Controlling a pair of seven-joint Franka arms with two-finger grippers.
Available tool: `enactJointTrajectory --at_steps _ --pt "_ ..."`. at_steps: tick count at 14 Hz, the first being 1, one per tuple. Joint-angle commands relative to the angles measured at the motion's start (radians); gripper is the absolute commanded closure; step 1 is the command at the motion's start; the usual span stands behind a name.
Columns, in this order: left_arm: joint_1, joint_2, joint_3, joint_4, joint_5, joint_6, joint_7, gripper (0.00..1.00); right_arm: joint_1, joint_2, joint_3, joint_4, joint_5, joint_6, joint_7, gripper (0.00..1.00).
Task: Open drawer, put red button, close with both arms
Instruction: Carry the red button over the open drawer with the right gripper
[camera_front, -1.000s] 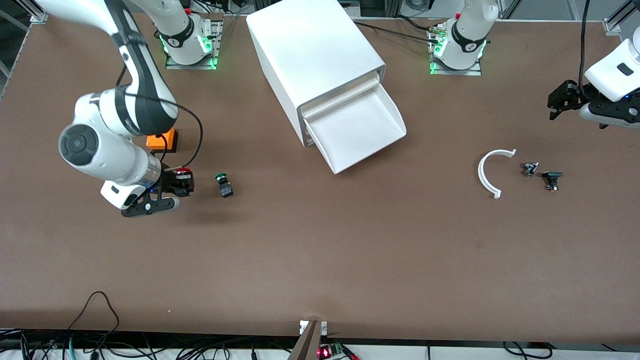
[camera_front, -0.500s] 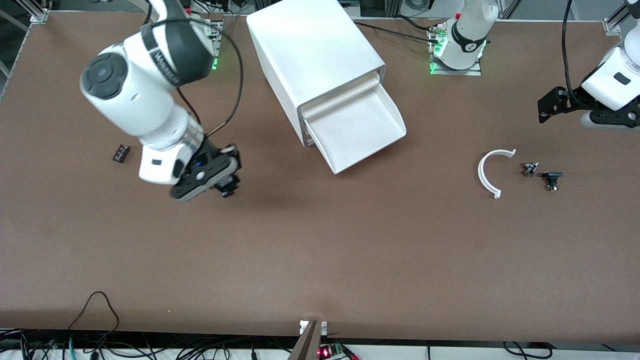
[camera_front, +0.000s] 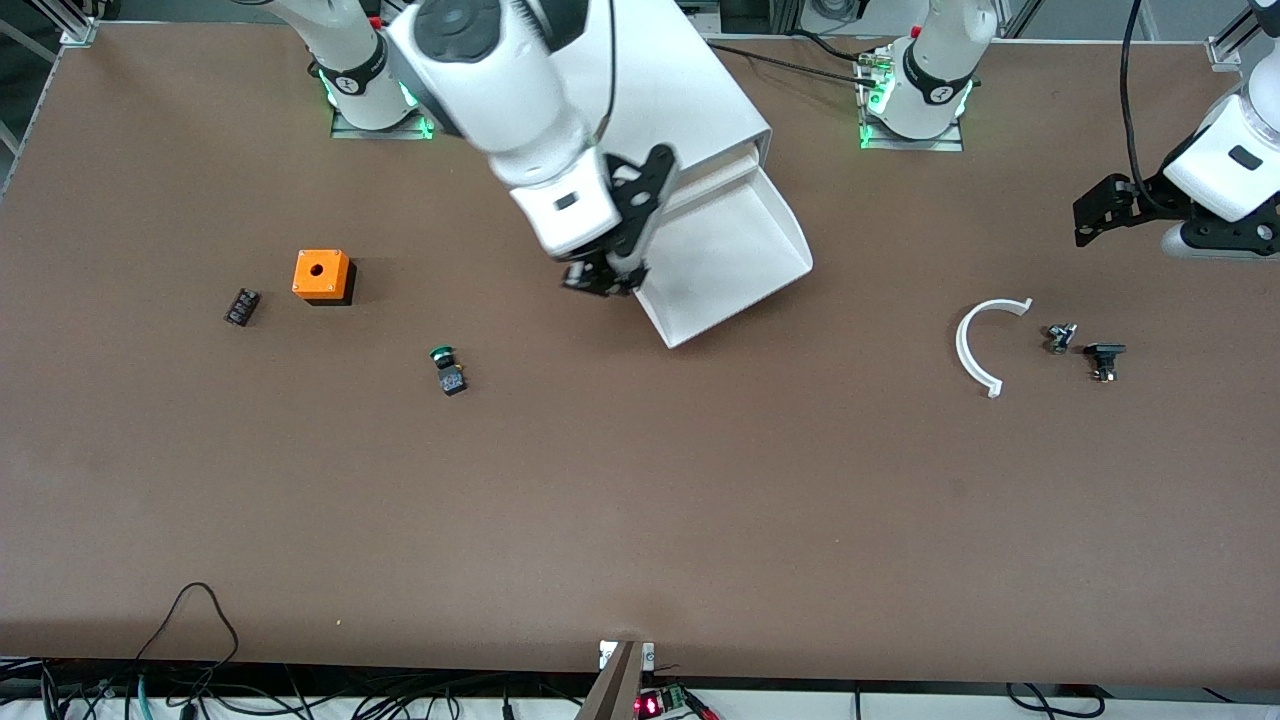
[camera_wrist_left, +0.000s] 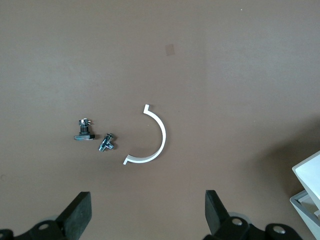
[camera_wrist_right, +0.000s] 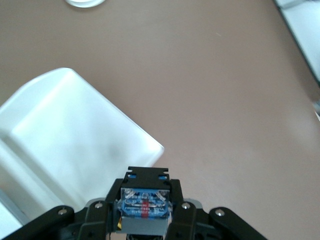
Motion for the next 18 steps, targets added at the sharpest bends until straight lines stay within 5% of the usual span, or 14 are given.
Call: enactJointTrajectory --at_steps 1,7,18 --pt "-0.006 -0.004 0.009 0.002 -0.026 -0.008 0.002 0.0 0.08 0.104 0.002 0.119 -0.003 -0.009 -0.131 0.75" --pt "-0.006 0.001 0.009 -0.003 -0.028 -0.008 0.004 0.0 0.241 0.164 -0.026 0.127 -0.128 -0.067 -0.236 0.75" --pt "-0.011 0.048 0.02 -0.009 -0.014 -0.001 -0.013 0.0 0.295 0.284 -0.026 0.119 -0.268 -0.07 -0.3 0.74"
